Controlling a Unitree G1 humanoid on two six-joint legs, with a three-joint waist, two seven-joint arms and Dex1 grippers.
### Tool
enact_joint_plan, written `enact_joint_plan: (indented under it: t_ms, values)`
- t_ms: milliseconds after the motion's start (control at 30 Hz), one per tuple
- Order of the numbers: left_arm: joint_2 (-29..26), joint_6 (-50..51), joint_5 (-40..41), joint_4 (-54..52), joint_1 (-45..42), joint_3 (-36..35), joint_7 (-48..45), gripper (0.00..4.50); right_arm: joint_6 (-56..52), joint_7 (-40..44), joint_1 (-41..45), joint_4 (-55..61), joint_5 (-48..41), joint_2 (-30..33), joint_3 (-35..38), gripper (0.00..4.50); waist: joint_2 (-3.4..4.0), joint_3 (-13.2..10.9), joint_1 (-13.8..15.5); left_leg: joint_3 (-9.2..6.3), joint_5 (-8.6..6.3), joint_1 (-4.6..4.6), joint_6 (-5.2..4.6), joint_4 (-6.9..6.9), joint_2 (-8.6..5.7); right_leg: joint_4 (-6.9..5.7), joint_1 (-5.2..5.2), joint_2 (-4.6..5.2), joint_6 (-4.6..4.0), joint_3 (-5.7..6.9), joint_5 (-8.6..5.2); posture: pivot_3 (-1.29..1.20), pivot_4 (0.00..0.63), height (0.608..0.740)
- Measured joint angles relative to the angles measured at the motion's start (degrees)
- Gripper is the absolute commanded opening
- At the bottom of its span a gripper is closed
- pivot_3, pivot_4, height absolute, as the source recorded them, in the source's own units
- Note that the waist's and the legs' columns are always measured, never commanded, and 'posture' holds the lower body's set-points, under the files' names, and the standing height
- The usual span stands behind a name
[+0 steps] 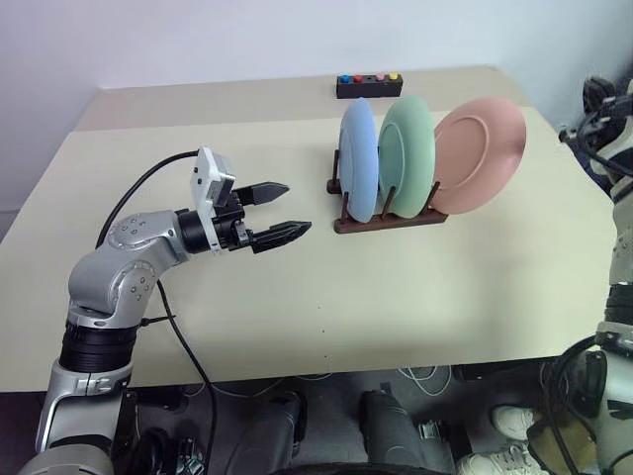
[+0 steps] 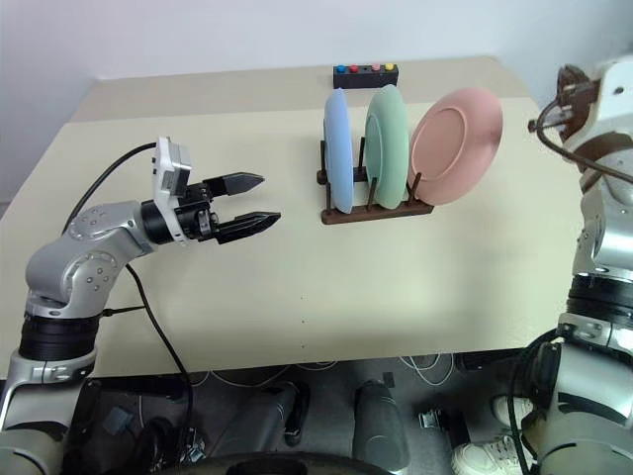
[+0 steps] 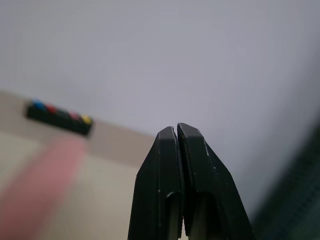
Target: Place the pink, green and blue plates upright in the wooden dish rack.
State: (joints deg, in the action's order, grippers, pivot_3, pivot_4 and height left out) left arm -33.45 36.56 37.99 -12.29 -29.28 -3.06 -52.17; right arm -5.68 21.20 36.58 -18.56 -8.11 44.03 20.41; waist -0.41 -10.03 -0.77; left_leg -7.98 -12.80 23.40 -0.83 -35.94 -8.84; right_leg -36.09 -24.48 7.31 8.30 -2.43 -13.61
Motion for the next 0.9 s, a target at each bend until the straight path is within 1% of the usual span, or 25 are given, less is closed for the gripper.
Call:
enact_joint_plan:
  t_ms: [133, 267, 733, 900]
  values:
    - [0.0, 0.0, 0.0, 0.0, -0.1, 0.0, -0.1, 4.50, -0.2, 0.2, -3.4, -2.3, 2.2, -0.1, -2.4, 0.04, 0.00, 0.0, -0.2, 0.02, 0.02, -0.02, 0.02, 0.00, 0.01, -0.02, 0.00, -0.03, 0.00, -0.04, 0.00, 0.00, 0.150, 0.740]
    - [0.0, 0.0, 0.0, 0.0, -0.2, 0.0, -0.1, 4.50, -1.5, 3.6, -4.7, -2.4, -0.4, -1.9, -2.5, 0.04, 0.00, 0.0, -0.1, 0.02, 0.01, -0.02, 0.02, -0.02, 0.01, -0.02, 0.02, -0.03, 0.00, -0.05, 0.00, 0.00, 0.150, 0.740]
    - [0.0, -0.9, 0.0, 0.0, -0.3, -0.1, -0.1, 4.50, -7.9, 10.9, -5.1, 6.9, -7.5, -3.0, -2.6, 0.04, 0.00, 0.0, 0.0, 0.02, 0.01, -0.01, 0.01, -0.04, 0.02, -0.02, 0.02, -0.03, 0.00, -0.04, 0.00, 0.00, 0.150, 0.740]
    - [0.0, -1.0, 0.0, 0.0, -0.3, -0.1, -0.1, 4.50, -9.2, 14.1, -5.1, 12.0, -11.2, -3.7, -3.3, 0.04, 0.00, 0.0, 0.0, 0.02, 0.01, -0.01, 0.01, -0.04, 0.02, -0.02, 0.02, -0.03, 0.00, -0.04, 0.00, 0.00, 0.150, 0.740]
